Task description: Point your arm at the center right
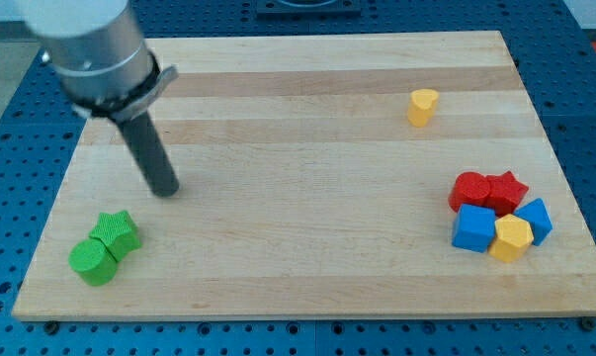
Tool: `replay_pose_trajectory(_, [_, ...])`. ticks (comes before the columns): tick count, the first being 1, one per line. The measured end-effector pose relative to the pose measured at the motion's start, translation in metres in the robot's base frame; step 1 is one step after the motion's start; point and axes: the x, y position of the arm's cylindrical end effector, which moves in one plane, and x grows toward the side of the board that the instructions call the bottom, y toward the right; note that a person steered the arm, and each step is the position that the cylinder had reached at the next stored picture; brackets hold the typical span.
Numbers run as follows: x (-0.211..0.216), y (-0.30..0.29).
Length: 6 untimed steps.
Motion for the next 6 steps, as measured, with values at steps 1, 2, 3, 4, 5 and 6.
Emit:
replay_pose_trajectory(1, [-0.062,0.014])
replay_pose_trajectory(2, [-0.113,0.074])
replay_pose_trajectory(3, [-0.147,0.163])
replay_pose_trajectory(4, [-0.164,0.243])
replay_pose_trajectory(5, [-0.156,0.299])
replay_pose_trajectory(6, [-0.130,0.334])
